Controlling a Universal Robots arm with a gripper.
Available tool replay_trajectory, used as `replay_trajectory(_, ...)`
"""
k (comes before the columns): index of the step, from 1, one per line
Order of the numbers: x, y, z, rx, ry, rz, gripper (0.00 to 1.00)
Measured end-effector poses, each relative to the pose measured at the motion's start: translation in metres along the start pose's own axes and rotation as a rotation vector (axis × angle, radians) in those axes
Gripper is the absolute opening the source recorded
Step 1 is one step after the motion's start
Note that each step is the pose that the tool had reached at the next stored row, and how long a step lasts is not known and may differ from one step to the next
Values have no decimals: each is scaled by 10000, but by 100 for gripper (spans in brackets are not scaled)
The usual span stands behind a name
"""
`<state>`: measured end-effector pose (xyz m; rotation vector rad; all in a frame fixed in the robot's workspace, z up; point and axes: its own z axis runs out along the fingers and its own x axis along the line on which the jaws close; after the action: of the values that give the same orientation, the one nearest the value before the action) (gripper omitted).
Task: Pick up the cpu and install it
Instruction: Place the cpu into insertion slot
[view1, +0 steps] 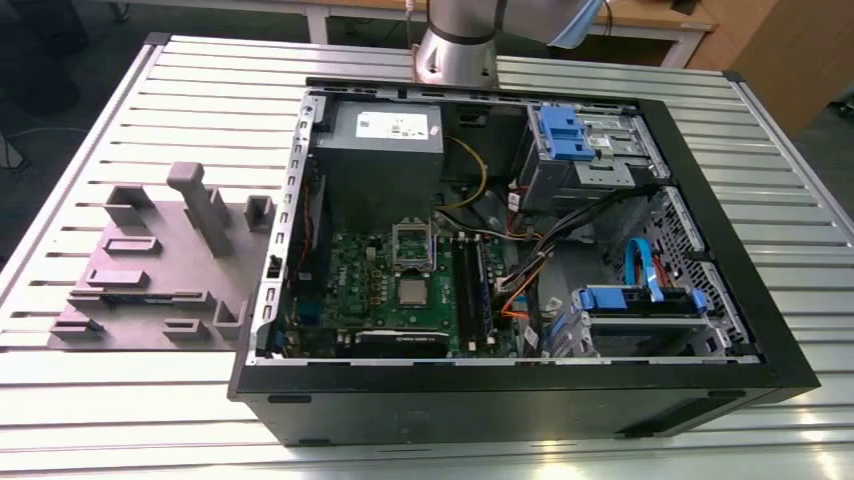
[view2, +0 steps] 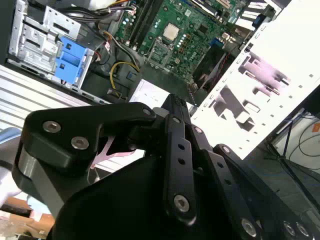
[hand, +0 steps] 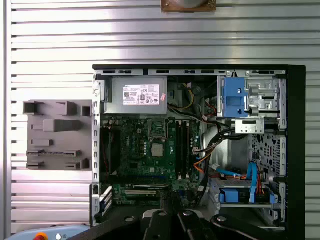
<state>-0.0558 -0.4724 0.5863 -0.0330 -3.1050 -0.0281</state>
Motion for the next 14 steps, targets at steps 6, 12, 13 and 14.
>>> replay_trajectory(6, -7, 38, 109, -1, 5, 0, 10)
replay_trajectory(12, -13, 76, 218, 0, 9, 0, 10)
replay_trajectory(13, -14, 83, 237, 0, 10, 0, 10)
replay_trajectory(14, -15, 90, 256, -1, 10, 1, 10)
